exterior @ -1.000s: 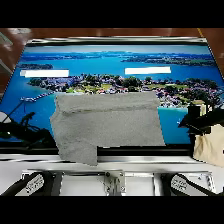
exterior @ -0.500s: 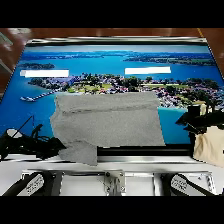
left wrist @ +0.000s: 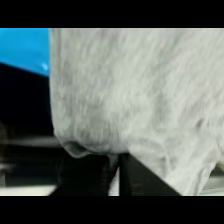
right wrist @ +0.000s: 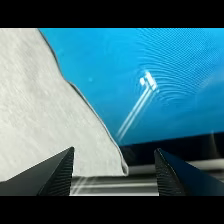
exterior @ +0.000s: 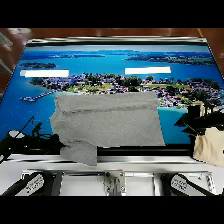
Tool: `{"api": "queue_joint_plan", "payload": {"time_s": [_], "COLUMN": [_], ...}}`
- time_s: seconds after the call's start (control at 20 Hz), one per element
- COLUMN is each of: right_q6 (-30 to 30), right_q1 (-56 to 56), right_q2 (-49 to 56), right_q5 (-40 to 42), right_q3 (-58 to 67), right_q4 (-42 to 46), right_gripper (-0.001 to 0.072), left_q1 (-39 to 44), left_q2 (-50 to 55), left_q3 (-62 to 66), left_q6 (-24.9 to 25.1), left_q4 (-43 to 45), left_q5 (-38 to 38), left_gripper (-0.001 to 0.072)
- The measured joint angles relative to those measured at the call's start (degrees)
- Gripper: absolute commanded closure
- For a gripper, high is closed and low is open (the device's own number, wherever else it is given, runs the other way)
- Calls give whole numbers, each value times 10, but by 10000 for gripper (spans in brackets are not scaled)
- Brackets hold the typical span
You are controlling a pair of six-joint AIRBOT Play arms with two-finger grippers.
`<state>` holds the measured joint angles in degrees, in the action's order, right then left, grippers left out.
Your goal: Fold the shirts.
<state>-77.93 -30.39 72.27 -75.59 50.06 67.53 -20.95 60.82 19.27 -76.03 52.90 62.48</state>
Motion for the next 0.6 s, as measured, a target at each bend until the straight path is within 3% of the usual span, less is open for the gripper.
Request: {"api": "queue_joint_plan", "payload": {"time_s": [0.35,0.6], "right_q6": [22,28], "right_q1": [0,0], "right_q2": [0,0], "right_q5": [-29,12], "right_q3": [-87,-142], "right_q4": [-2,-32], "right_gripper": [84,85], "left_q1": [0,0], "left_q2": [-2,-2], "left_q3": [0,0], "left_q6": [39,52], "left_q4": [-29,-37], "left_q5": [30,39], "left_gripper": [664,664]}}
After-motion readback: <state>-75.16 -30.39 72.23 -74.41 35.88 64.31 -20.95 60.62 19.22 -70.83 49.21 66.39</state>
